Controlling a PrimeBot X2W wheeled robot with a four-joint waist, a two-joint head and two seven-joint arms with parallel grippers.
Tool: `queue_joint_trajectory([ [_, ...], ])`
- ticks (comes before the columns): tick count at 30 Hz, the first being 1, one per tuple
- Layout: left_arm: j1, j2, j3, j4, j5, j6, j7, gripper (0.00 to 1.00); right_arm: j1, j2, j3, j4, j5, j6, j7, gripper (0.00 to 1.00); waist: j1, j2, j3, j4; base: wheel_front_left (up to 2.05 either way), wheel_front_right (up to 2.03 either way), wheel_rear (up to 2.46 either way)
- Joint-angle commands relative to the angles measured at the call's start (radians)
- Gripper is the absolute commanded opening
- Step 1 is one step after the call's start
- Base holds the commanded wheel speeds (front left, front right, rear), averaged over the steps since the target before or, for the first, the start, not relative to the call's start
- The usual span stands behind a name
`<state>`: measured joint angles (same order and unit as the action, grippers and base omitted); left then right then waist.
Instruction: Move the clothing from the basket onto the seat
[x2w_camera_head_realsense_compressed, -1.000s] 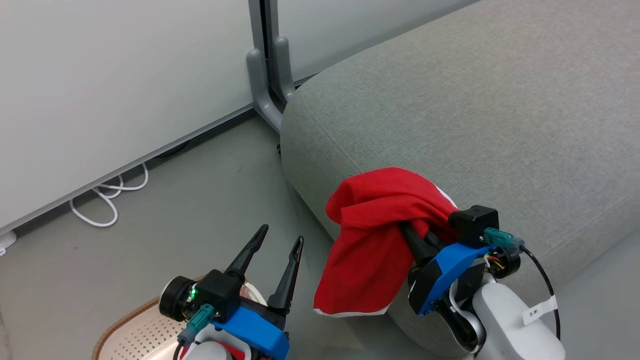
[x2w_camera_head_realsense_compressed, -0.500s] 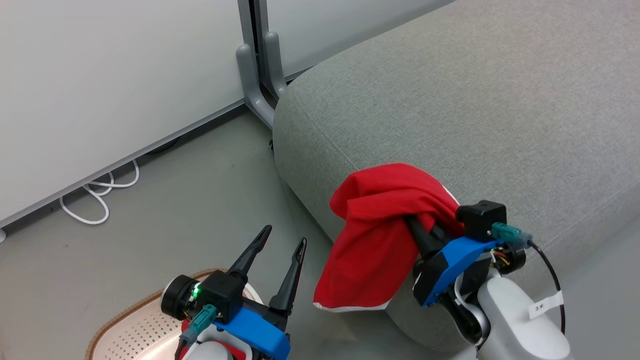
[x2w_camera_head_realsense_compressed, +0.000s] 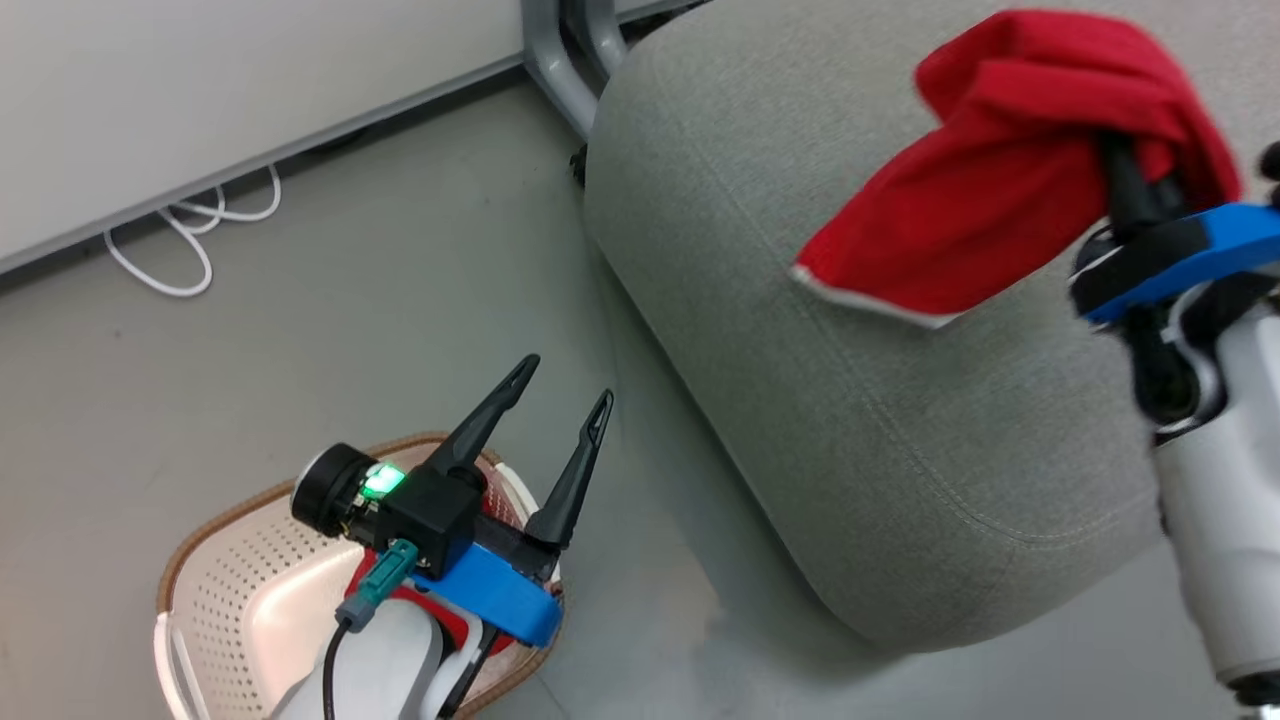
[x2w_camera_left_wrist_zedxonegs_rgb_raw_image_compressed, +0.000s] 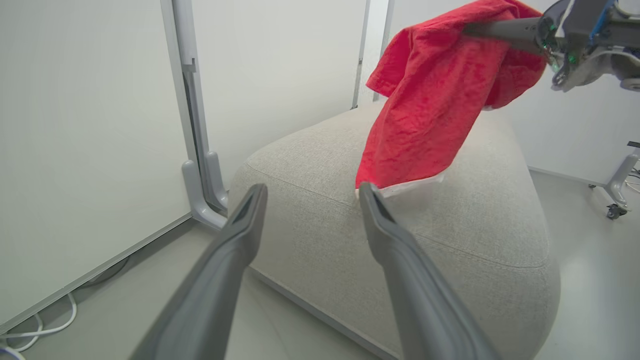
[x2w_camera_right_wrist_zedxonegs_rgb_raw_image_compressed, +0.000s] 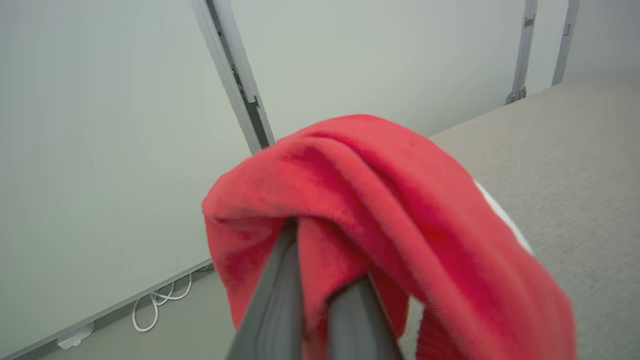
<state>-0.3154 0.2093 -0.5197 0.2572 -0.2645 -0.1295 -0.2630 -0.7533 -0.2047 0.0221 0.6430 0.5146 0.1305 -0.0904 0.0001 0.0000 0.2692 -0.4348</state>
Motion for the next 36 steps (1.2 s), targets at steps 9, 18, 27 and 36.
queue_joint_trajectory([
  [9,-0.097,0.066,-0.022,-0.072,0.024,-0.001,-0.003,1.00,-0.181,-0.124,-0.295,0.130,0.011,0.000,-0.111,0.00,-0.0001,0.0000,0.219,0.142,0.00,0.00,0.00],
  [18,-0.135,0.104,-0.026,-0.178,0.055,0.008,0.000,1.00,-0.264,-0.169,-0.485,0.265,-0.084,0.000,-0.169,0.00,-0.0001,0.0000,0.371,0.199,0.00,0.00,0.00],
  [27,-0.131,0.138,-0.015,-0.255,0.061,0.028,0.023,1.00,-0.271,-0.129,-0.573,0.312,-0.154,0.000,-0.176,0.00,-0.0001,0.0000,0.441,0.194,0.00,0.00,0.00],
  [36,-0.147,0.136,-0.012,-0.260,0.054,0.038,0.025,1.00,-0.257,-0.095,-0.616,0.306,-0.199,0.000,-0.175,1.00,-0.0001,0.0000,0.442,0.192,0.00,0.00,0.00],
])
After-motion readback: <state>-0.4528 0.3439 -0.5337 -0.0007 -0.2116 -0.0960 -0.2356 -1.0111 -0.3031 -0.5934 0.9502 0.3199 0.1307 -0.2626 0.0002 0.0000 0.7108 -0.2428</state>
